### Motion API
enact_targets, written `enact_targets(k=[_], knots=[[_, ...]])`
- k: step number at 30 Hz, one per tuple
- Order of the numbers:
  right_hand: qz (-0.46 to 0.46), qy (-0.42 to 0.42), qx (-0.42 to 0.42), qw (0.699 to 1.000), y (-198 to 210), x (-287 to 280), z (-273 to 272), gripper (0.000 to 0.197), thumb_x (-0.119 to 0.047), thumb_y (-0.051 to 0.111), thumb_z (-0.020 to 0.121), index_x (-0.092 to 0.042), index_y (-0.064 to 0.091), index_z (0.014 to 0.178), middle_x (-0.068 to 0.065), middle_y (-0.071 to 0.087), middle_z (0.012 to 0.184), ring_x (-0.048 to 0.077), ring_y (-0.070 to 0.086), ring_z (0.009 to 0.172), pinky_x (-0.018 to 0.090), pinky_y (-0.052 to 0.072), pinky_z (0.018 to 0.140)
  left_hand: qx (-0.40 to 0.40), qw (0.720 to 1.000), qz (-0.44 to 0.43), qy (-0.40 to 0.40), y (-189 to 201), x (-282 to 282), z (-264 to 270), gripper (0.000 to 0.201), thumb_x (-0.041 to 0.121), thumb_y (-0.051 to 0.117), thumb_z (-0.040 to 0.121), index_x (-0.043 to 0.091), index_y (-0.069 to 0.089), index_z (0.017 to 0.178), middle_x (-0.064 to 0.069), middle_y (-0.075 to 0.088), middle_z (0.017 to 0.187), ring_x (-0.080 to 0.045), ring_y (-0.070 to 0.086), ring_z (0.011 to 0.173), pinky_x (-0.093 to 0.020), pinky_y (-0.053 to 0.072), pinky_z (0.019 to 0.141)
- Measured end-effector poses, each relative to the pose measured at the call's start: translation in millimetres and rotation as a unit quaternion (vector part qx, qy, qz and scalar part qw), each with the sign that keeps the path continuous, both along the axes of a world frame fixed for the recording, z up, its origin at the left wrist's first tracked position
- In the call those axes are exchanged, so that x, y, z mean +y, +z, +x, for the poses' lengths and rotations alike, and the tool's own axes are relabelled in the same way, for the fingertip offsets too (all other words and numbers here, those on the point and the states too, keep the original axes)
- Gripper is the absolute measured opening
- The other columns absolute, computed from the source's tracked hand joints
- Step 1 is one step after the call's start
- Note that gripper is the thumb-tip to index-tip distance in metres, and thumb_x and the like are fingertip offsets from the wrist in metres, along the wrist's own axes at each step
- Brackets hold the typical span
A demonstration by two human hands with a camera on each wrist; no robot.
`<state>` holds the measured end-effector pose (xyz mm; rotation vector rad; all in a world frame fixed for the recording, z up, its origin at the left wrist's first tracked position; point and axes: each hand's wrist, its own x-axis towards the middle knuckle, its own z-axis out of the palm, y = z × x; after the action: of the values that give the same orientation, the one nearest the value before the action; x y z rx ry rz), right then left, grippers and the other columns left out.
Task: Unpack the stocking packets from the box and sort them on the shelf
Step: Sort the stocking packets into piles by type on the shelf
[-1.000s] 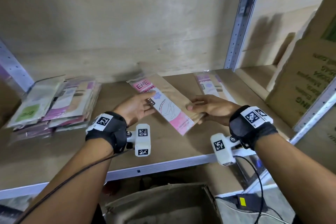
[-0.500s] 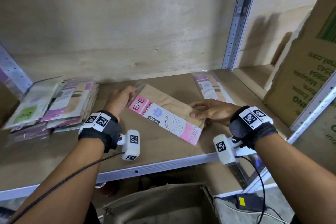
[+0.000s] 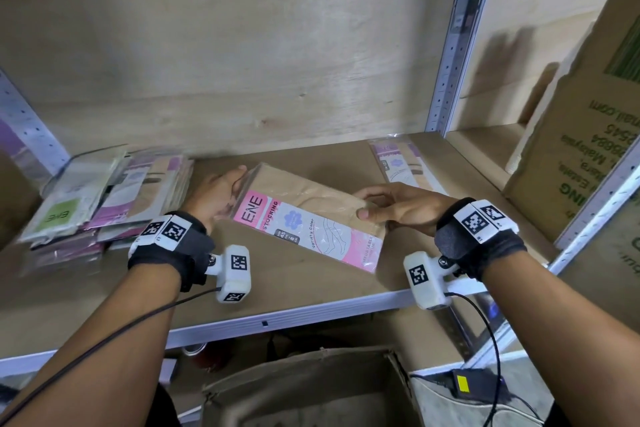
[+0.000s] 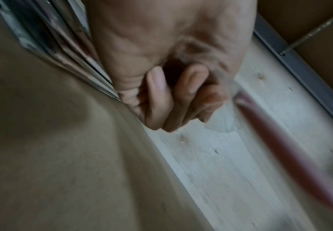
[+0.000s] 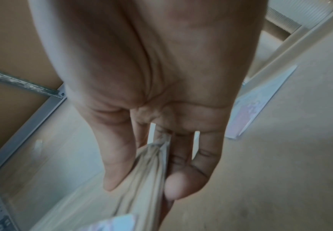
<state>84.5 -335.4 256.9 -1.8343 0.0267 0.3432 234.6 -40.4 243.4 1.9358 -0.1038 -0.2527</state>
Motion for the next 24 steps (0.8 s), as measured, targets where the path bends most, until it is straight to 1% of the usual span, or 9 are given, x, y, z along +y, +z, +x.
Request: enact_targets(k=[2, 5, 10, 12, 14, 16, 19, 21, 24], knots=[[0.003, -0.006, -0.006, 1.000, 0, 1, 1, 0.037, -0.004, 0.060, 0.094, -0.001, 0.056, 0.131, 0.009, 0.064, 0.102, 0.013, 0.061, 0.079, 0.018, 0.048, 0.058, 0.020, 0.999, -0.022, -0.025, 1, 4, -3, 0.051, 0.052, 0.049, 0.099, 0.020, 0.063, 0.061, -0.002, 0.057, 0.049, -0.012, 0.049, 0.035, -0.016, 0.031, 0.036], [-0.003, -0.007, -0.013, 1.000, -1, 3, 2, 0.037, -0.005, 0.060, 0.094, -0.001, 0.056, 0.131, 0.010, 0.063, 0.101, 0.023, 0.055, 0.085, 0.025, 0.043, 0.064, 0.063, 0.994, -0.071, -0.054, 1, 4, -7, 0.043, 0.055, 0.051, 0.096, 0.018, 0.073, 0.097, -0.005, 0.070, 0.073, -0.019, 0.066, 0.062, -0.028, 0.052, 0.061], [0.006, -0.015, -0.013, 1.000, -2, 5, 5, 0.035, -0.004, 0.061, 0.094, -0.001, 0.057, 0.129, 0.008, 0.061, 0.095, 0.021, 0.054, 0.083, 0.027, 0.046, 0.068, 0.042, 0.991, -0.067, -0.108, 4, 4, -11, 0.064, 0.064, 0.051, 0.090, 0.009, 0.065, 0.120, -0.018, 0.072, 0.104, -0.029, 0.068, 0.094, -0.041, 0.053, 0.088], [0.010, -0.018, -0.012, 1.000, -2, 5, 6, 0.035, -0.004, 0.060, 0.094, -0.001, 0.057, 0.128, 0.012, 0.060, 0.098, 0.025, 0.053, 0.087, 0.028, 0.046, 0.068, 0.051, 0.990, -0.089, -0.102, 2, 4, -8, 0.061, 0.062, 0.050, 0.093, 0.009, 0.064, 0.122, -0.017, 0.070, 0.091, -0.029, 0.064, 0.084, -0.037, 0.051, 0.079], [0.016, -0.020, -0.007, 1.000, -3, 5, 6, 0.034, -0.004, 0.060, 0.094, 0.000, 0.057, 0.128, 0.014, 0.060, 0.101, 0.028, 0.053, 0.090, 0.027, 0.046, 0.066, 0.082, 0.985, -0.138, -0.066, -1, 7, -2, 0.051, 0.055, 0.048, 0.098, 0.015, 0.066, 0.122, -0.005, 0.058, 0.070, -0.020, 0.051, 0.061, -0.026, 0.040, 0.054], [0.023, -0.028, 0.005, 0.999, -3, 2, 6, 0.035, -0.005, 0.061, 0.094, 0.000, 0.057, 0.128, 0.015, 0.061, 0.102, 0.028, 0.054, 0.090, 0.027, 0.046, 0.066, 0.110, 0.977, -0.184, 0.014, -3, 9, 3, 0.042, 0.056, 0.050, 0.096, 0.018, 0.069, 0.100, 0.004, 0.056, 0.064, -0.009, 0.045, 0.047, -0.020, 0.034, 0.044], [0.062, -0.060, 0.026, 0.996, -4, -2, 9, 0.027, -0.006, 0.065, 0.091, -0.002, 0.061, 0.118, 0.016, 0.063, 0.101, 0.027, 0.059, 0.087, 0.029, 0.050, 0.065, 0.104, 0.963, -0.240, 0.071, -4, 11, 5, 0.049, 0.059, 0.041, 0.099, 0.017, 0.066, 0.094, 0.003, 0.066, 0.062, -0.004, 0.051, 0.040, -0.015, 0.042, 0.040], [0.109, -0.098, 0.033, 0.989, -6, -4, 12, 0.018, -0.007, 0.070, 0.088, -0.010, 0.063, 0.104, 0.013, 0.067, 0.098, 0.022, 0.064, 0.080, 0.029, 0.054, 0.065, 0.115, 0.972, -0.205, 0.031, -5, 6, 3, 0.062, 0.063, 0.034, 0.099, 0.013, 0.071, 0.096, -0.001, 0.076, 0.073, -0.006, 0.063, 0.049, -0.016, 0.051, 0.048], [0.151, -0.149, 0.024, 0.977, -10, -1, 18, 0.031, -0.010, 0.075, 0.084, -0.009, 0.062, 0.111, 0.009, 0.072, 0.095, 0.017, 0.068, 0.071, 0.028, 0.059, 0.064, 0.137, 0.981, -0.119, -0.072, -6, -11, -12, 0.053, 0.057, 0.053, 0.095, 0.009, 0.069, 0.111, -0.008, 0.079, 0.092, -0.017, 0.076, 0.074, -0.023, 0.060, 0.061]])
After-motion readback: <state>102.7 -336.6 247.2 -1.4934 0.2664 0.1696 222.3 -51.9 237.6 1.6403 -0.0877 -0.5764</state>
